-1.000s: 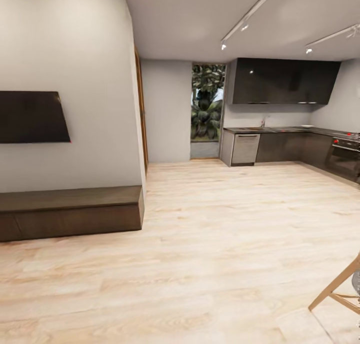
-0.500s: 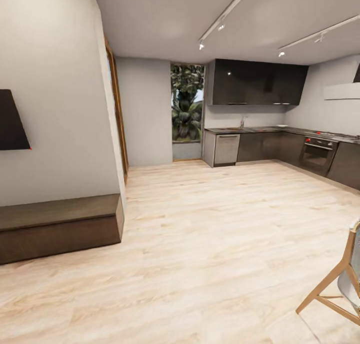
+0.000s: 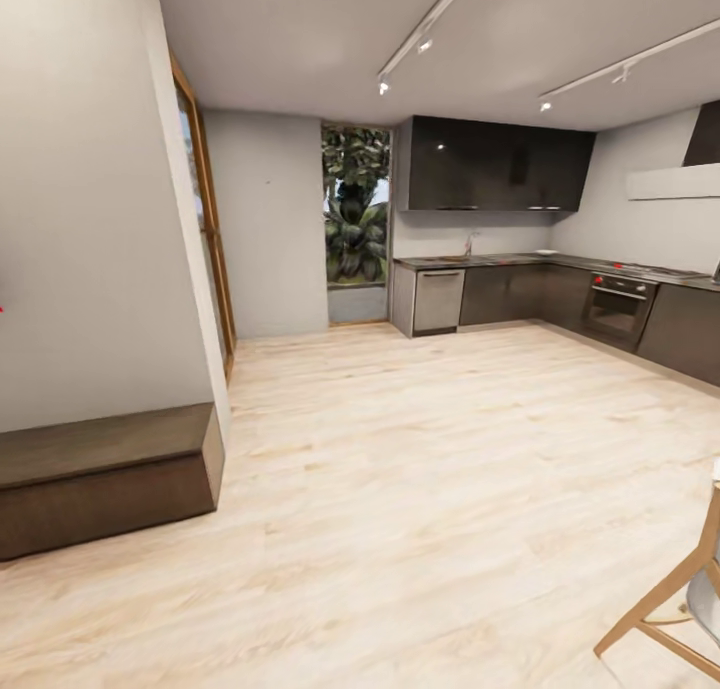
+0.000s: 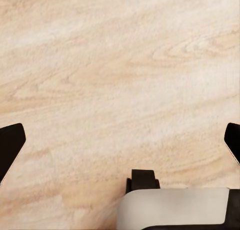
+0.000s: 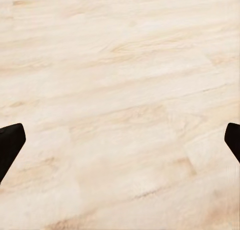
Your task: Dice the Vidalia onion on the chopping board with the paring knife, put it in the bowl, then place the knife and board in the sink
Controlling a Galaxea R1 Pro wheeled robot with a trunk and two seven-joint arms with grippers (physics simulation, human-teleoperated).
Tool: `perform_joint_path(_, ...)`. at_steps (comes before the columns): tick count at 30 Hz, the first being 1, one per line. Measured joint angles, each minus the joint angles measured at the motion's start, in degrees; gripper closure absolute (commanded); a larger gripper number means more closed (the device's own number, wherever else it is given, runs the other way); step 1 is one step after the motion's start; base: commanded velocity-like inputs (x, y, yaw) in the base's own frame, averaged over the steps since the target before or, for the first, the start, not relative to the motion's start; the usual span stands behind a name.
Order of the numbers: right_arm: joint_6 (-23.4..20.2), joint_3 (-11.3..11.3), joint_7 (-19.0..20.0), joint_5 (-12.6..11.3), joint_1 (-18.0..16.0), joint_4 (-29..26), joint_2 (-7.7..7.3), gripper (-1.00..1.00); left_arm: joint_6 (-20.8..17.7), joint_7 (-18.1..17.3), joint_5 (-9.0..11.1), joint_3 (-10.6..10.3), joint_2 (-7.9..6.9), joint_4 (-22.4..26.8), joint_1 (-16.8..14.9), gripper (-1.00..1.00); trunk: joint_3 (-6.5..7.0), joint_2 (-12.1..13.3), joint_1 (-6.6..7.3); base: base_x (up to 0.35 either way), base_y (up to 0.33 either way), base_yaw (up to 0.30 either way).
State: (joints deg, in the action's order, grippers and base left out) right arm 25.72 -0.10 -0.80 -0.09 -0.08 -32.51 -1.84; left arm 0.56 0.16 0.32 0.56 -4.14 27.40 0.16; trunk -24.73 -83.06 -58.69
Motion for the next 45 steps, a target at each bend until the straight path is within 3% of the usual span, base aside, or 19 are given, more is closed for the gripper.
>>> perform_joint_path(45, -0.01, 0.03, 0.00, 0.00, 0.00, 0.01, 0.00, -1.00, 0.00, 0.00, 0.00, 0.00, 0.00, -0.12, 0.00, -1.00, -0.21, 0.00, 0.00, 0.317, 0.000, -0.016)
